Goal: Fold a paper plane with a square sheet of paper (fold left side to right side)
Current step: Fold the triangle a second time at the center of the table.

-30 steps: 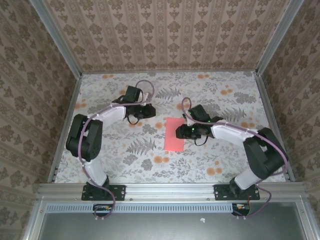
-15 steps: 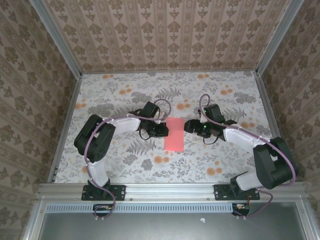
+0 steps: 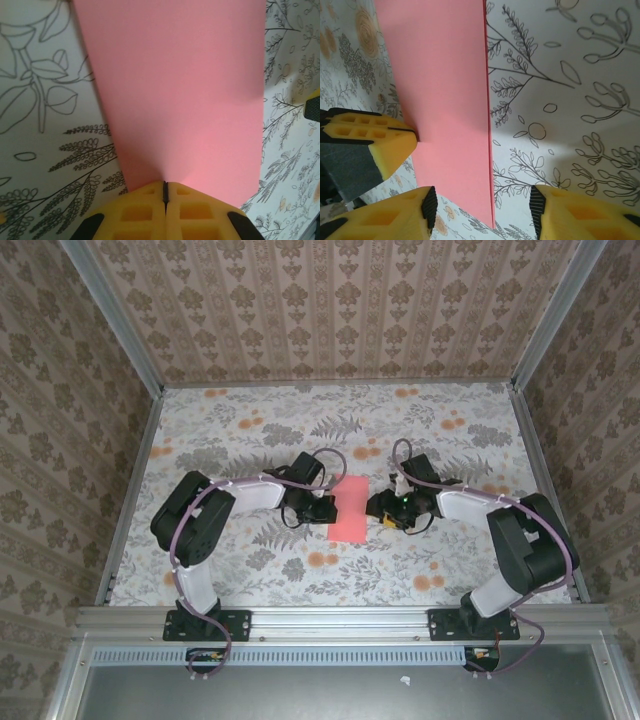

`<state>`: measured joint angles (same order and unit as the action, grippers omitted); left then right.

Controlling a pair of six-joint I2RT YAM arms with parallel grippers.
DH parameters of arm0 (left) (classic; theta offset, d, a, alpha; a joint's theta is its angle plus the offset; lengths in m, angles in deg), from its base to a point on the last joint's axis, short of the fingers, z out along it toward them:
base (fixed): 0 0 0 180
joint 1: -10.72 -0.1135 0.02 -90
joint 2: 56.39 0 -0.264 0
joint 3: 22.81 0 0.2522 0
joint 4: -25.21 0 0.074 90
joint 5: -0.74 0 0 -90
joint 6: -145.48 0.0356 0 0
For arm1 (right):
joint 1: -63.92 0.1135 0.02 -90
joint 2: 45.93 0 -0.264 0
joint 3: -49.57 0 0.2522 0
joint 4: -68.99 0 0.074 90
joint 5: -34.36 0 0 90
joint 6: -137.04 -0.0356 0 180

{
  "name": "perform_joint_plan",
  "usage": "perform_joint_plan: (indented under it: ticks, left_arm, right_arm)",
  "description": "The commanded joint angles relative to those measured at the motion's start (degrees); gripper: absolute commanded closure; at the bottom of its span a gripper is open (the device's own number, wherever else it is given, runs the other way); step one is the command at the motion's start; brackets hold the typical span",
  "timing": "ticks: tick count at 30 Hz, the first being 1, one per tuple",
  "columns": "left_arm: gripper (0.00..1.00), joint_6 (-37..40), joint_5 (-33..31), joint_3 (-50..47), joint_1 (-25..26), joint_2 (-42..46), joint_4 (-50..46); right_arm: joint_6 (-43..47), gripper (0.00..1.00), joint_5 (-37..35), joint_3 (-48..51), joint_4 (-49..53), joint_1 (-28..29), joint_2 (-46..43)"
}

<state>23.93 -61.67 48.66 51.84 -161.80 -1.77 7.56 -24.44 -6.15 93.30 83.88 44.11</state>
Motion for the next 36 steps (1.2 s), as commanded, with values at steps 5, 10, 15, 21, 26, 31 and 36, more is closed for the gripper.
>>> perform_joint_plan:
  ticks: [5,10,15,21,26,31,36]
  left_arm:
    - [0.95,-1.05,-2.15,-1.77,0.24,1.67,-0.69]
    - [0.92,-1.57,-1.63,-2.52,0.24,3.29,0.93]
    - [0.88,-3.14,-1.09,-3.58,-0.08,6.84,2.98]
    - [0.92,-4.10,-0.85,-6.76,-1.05,8.16,3.35]
    - [0.95,-4.23,1.23,-7.74,-0.65,6.76,5.45]
    - [0.95,-3.91,1.68,-7.53,-0.35,5.52,5.81]
    - [0.97,-3.50,-0.09,-7.80,-0.26,4.52,4.15]
  right_arm:
    - [-2.13,0.51,3.78,-1.11,-0.98,1.74,3.03]
    - [-2.18,0.52,3.49,-1.97,-1.29,2.09,3.56]
    - [-1.39,0.51,1.77,-2.52,-0.25,2.10,2.87]
    - [-0.88,0.52,1.58,-2.70,0.26,2.10,3.10]
    - [-0.70,0.51,1.89,-2.96,0.52,2.10,3.31]
    - [-0.53,0.51,2.02,-2.96,0.63,2.17,3.39]
    - [-0.16,0.52,2.11,-2.96,1.07,2.16,3.52]
